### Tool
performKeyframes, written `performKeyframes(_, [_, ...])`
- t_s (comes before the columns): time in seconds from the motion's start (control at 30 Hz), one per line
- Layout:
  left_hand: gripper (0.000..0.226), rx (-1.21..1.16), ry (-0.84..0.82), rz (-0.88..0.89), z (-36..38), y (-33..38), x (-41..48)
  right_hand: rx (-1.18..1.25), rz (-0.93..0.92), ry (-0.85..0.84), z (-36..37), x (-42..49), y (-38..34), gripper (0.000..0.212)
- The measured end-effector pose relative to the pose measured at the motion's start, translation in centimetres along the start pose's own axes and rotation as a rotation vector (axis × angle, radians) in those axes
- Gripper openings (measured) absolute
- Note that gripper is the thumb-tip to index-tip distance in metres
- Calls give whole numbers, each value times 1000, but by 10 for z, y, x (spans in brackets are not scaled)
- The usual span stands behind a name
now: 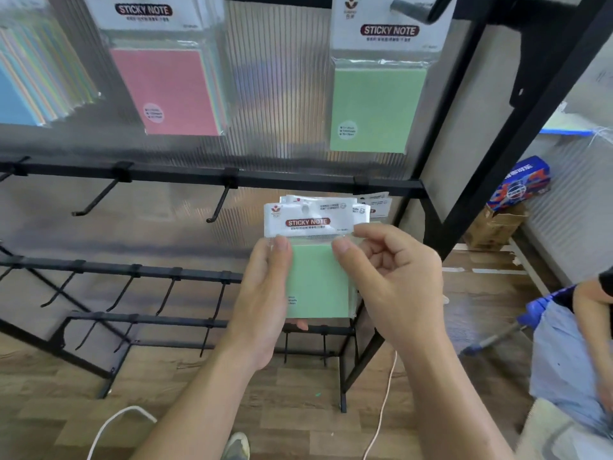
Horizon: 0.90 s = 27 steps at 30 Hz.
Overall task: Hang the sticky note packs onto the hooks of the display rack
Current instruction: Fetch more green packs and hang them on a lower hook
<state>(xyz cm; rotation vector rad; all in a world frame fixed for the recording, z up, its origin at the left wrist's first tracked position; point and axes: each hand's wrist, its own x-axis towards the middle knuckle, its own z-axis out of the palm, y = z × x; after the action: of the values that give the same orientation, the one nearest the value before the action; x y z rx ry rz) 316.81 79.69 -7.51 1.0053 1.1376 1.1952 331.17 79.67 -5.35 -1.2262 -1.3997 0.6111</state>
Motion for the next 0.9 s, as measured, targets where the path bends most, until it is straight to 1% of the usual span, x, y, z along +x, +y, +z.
performKeyframes(0.07, [44, 10, 2, -5, 0, -1, -3, 3, 39, 11, 1, -1, -1, 20])
performKeyframes(0.13, [57, 19, -6, 4, 0, -3, -6, 1, 66, 7, 3, -3, 0, 14])
performKeyframes(0.2, [65, 3, -18, 7, 0, -4, -9, 46, 84, 7, 3, -6, 1, 15])
performKeyframes(0.4, [57, -59, -30, -60, -3, -5, -11, 231, 130, 76, -2, -15, -3, 19])
performKeyframes(0.5, [50, -9, -1, -73, -3, -10, -10, 271, 143, 106, -5, -22, 2, 8])
performKeyframes(0.53, [47, -5, 19, -83, -4, -13, -9, 277, 150, 120, -6, -25, 4, 9])
performKeyframes(0.6, [42, 1, 64, -84, -6, -16, -7, 263, 163, 164, -10, -31, 10, 16])
performKeyframes(0.73, [42, 14, 154, -69, -14, -20, -2, 185, 170, 233, -16, -42, 26, 29])
performKeyframes(0.9, [40, 12, 189, -77, -16, -21, 2, -62, 68, 272, -19, -47, 44, 28])
